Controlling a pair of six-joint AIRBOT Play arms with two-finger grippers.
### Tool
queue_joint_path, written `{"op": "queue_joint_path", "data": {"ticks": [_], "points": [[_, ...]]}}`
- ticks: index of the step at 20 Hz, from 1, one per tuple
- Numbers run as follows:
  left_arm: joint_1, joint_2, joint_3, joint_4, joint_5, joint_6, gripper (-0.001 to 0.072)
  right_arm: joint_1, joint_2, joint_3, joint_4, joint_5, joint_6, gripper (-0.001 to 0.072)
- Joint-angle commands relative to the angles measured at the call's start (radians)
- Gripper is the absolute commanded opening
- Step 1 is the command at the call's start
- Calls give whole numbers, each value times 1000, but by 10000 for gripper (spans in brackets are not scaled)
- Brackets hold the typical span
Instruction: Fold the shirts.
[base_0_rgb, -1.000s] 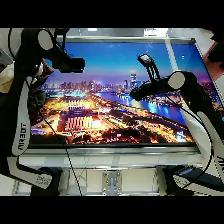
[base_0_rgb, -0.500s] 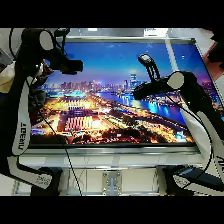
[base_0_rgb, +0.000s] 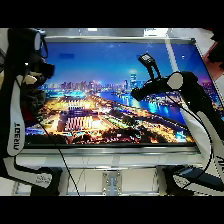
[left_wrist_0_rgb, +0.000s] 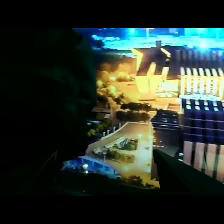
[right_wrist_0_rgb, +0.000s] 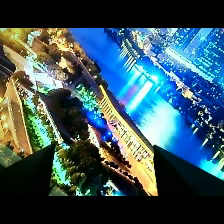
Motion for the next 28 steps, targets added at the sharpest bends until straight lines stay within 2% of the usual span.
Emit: {"op": "queue_joint_path", "data": {"ticks": [1, 3, 6, 11, 14, 16, 19, 25, 28], "points": [[167, 17, 0, 114, -38, -45, 705, 0, -1, 0, -64, 29, 3, 679], [321, 17, 0, -3, -69, -71, 705, 0, -1, 0, -67, 38, 13, 679], [556, 16, -1, -213, -52, -55, 705, 0, -1, 0, -64, 33, 27, 679], [860, -6, -10, -342, -34, -55, 706, 0, -1, 0, -64, -8, 92, 679], [997, -11, -126, -377, -14, -55, 706, 0, -1, 0, -65, -14, 135, 679], [1074, -11, -240, -486, 51, -55, 706, 0, -1, 0, -64, -15, 160, 679], [1136, -19, -351, -555, 208, -51, 706, 0, -1, 0, -65, -18, 191, 679], [1144, -62, -362, -613, 528, -51, 706, 0, -1, 0, -64, -30, 264, 679], [1144, -96, -362, -613, 586, -55, 706, 0, -1, 0, -64, -63, 288, 679]]}}
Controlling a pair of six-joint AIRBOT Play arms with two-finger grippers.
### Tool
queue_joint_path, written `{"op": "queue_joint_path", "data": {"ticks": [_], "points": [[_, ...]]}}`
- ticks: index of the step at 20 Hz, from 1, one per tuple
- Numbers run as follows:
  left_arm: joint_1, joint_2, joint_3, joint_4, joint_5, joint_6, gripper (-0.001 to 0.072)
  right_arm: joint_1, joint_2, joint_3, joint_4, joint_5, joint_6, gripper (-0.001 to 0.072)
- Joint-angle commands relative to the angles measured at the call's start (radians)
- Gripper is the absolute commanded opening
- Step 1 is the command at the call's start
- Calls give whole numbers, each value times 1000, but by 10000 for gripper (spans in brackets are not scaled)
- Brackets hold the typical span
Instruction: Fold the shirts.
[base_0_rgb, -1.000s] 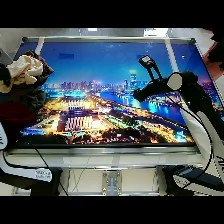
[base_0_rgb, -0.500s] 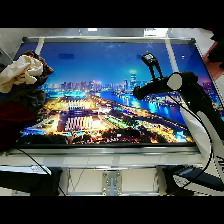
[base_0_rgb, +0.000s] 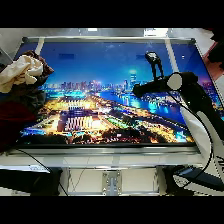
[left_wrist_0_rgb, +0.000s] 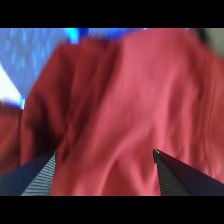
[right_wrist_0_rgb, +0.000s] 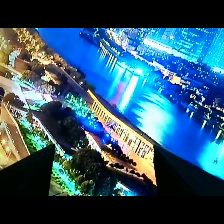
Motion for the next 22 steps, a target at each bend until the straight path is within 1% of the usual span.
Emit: {"op": "queue_joint_path", "data": {"ticks": [1, 3, 4, 5, 6, 7, 10, 13, 14, 15, 16, 17, 19, 22], "points": [[5, -48, -6, -29, 101, -1, 705, 0, -1, 0, 0, -45, 41, 679], [5, -103, -6, -84, 61, 31, 705, 0, -1, 0, 1, -82, 63, 679], [5, -124, -6, -143, 44, 65, 701, 0, -1, 0, 3, -95, 63, 679], [5, -140, -6, -223, 30, 133, 687, 0, -1, 0, 4, -102, 66, 679], [5, -150, -6, -313, 11, 197, 413, 0, -1, 0, 4, -103, 66, 679], [5, -153, -6, -388, 1, 224, 11, 0, -1, 0, 4, -103, 66, 678], [5, -149, 19, -663, -69, 322, 14, 0, 0, 0, -10, -103, 66, 678], [-10, -111, 71, -1064, -195, 485, 13, 0, 0, 15, -69, -103, 66, 677], [-32, -79, 92, -1183, -216, 521, 12, 0, 0, 31, -95, -103, 66, 677], [-66, -39, 118, -1266, -220, 541, 12, 0, 0, 53, -118, -103, 66, 678], [-112, 7, 145, -1308, -203, 555, 12, 0, 1, 81, -140, -102, 66, 678], [-171, 55, 177, -1318, -183, 556, 12, 0, 2, 110, -162, -103, 65, 678], [-335, 150, 253, -1283, -133, 579, 12, 0, 9, 171, -232, -101, 65, 678], [-657, 251, 313, -1088, 27, 562, 12, -1, 19, 230, -350, -92, 65, 678]]}}
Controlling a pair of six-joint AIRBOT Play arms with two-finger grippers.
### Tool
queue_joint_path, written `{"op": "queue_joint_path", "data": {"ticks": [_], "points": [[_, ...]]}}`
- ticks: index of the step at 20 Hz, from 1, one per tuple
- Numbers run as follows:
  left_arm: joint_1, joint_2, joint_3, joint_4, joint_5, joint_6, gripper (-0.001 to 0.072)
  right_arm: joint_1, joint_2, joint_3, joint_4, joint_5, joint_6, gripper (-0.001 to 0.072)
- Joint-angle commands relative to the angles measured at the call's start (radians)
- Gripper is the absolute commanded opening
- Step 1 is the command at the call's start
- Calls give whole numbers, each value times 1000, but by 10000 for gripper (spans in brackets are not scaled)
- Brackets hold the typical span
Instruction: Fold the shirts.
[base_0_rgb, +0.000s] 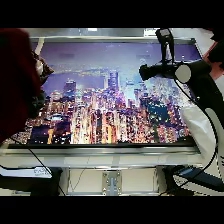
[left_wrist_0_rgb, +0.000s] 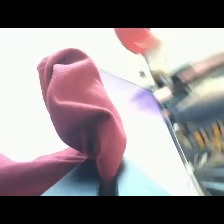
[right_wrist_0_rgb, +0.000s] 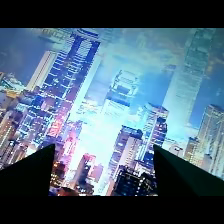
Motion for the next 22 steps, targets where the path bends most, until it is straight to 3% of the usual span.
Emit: {"op": "queue_joint_path", "data": {"ticks": [1, 4, 6, 8, 12, 16, 17, 19, 22], "points": [[-348, 103, 59, 159, 169, -12, 12, -1, 11, 68, -176, 18, 0, 677], [-697, 74, 58, 481, 195, -135, 12, -17, 11, 75, -323, 70, 0, 677], [-904, 18, 58, 758, 183, -264, 12, -72, 11, 75, -332, 87, 0, 677], [-1078, -81, 58, 923, 145, -339, 13, -143, 11, 75, -312, 91, 0, 677], [-1266, -336, 58, 934, 108, -380, 13, -291, 10, 74, -178, 93, -24, 677], [-1291, -455, 59, 932, 220, -429, 19, -393, 8, 6, 97, 93, -139, 677], [-1279, -451, 75, 940, 256, -435, 88, -394, 7, -31, 154, 93, -173, 678], [-1244, -448, 180, 1003, 273, -465, 671, -382, 6, -136, 287, 93, -236, 679], [-1157, -364, 243, 1168, 284, -518, 706, -341, -19, -313, 487, 94, -352, 679]]}}
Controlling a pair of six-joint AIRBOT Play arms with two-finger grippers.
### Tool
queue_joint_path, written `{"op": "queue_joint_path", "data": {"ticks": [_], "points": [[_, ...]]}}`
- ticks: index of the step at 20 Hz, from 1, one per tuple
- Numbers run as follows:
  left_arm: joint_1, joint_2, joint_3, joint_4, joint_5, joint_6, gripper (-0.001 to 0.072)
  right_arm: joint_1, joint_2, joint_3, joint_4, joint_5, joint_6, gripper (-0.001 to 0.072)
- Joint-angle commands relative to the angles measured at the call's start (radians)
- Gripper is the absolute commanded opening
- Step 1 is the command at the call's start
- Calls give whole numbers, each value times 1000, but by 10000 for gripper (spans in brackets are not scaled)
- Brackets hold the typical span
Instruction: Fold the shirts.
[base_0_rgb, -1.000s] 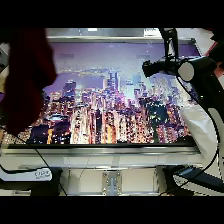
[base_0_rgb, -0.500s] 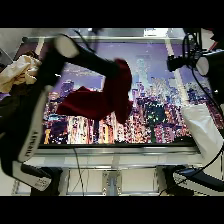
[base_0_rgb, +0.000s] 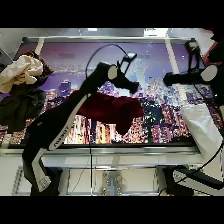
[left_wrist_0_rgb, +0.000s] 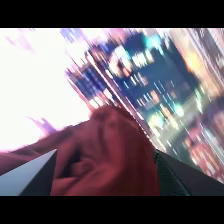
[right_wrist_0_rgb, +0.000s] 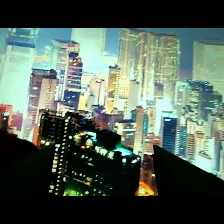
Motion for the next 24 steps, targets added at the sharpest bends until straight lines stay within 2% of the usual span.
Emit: {"op": "queue_joint_path", "data": {"ticks": [1, 4, 6, 8, 12, 15, 17, 19, 20, 21, 22, 24], "points": [[82, 84, 43, 222, 16, -73, 706, 39, -30, -189, 246, 0, -121, 679], [177, 193, -29, 440, -116, -102, 705, 106, -76, -317, 321, 2, -145, 679], [249, 211, -56, 463, -239, -102, 705, 149, -95, -367, 352, 9, -180, 679], [311, 210, -82, 459, -298, -102, 704, 164, -98, -393, 305, -20, -181, 678], [363, 210, -104, 446, -277, -102, 704, 162, -109, -396, 195, -207, -181, 678], [364, 210, -104, 444, -254, -101, 704, 162, -173, -396, 275, -243, -213, 677], [364, 210, -104, 444, -257, -98, 704, 163, -208, -396, 366, -260, -277, 677], [364, 210, -104, 445, -257, -90, 704, 162, -215, -395, 455, -304, -337, 583], [364, 210, -104, 445, -259, -90, 704, 162, -215, -388, 489, -314, -362, 455], [364, 210, -104, 445, -259, -90, 704, 162, -215, -375, 498, -314, -363, 231], [365, 210, -104, 446, -259, -89, 703, 162, -214, -357, 497, -311, -363, 59], [365, 210, -104, 454, -267, -57, 703, 157, -211, -301, 478, -266, -362, 31]]}}
